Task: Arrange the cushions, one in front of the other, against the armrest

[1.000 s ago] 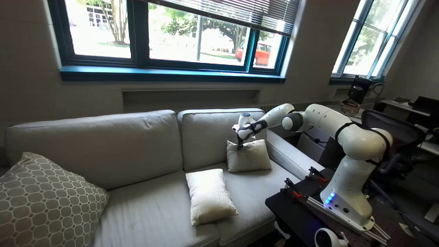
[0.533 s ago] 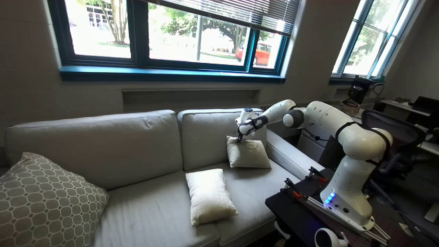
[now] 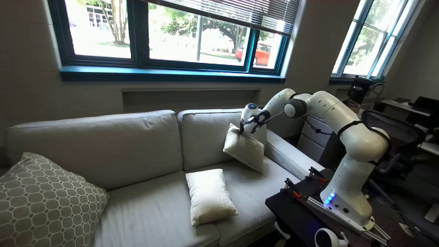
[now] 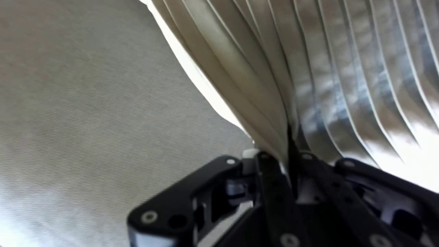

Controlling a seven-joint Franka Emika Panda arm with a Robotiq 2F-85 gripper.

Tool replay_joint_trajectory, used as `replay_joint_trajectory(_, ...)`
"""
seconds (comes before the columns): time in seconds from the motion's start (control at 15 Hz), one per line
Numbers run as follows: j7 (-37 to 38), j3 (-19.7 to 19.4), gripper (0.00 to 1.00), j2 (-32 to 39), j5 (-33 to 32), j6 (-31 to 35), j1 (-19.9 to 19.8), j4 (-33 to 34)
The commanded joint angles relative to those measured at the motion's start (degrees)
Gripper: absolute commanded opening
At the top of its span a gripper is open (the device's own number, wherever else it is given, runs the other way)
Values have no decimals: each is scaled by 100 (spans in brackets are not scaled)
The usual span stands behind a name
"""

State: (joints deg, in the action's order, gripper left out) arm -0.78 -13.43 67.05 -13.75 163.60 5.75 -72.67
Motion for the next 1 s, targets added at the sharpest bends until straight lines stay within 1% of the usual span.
replay_joint_trajectory(0.0,1564,-1138,8,-805,38,665,995,-1381)
replay_joint_trajectory(0.13,2379,-1904,8,-967,161,757,1725,-1947)
replay_joint_trajectory(0.2,2692,-2238,8,-1055,241,603,2080,-2237)
replay_joint_trajectory(0.33,3007,-2644,9,-1304,358,156,2616,-2830)
replay_joint_trajectory(0.4,3077,-2757,9,-1450,375,-70,2798,-3126)
replay_joint_trajectory(0.47,3124,-2848,9,-1613,362,-288,2945,-3442)
replay_joint_trajectory(0.6,3156,-2922,9,-1982,325,-690,3107,-4048)
replay_joint_trajectory(0.8,3233,-3045,8,-2636,247,-1212,3220,-4973)
replay_joint_trajectory(0.93,3197,-3247,9,-3086,63,-1221,3243,-5536)
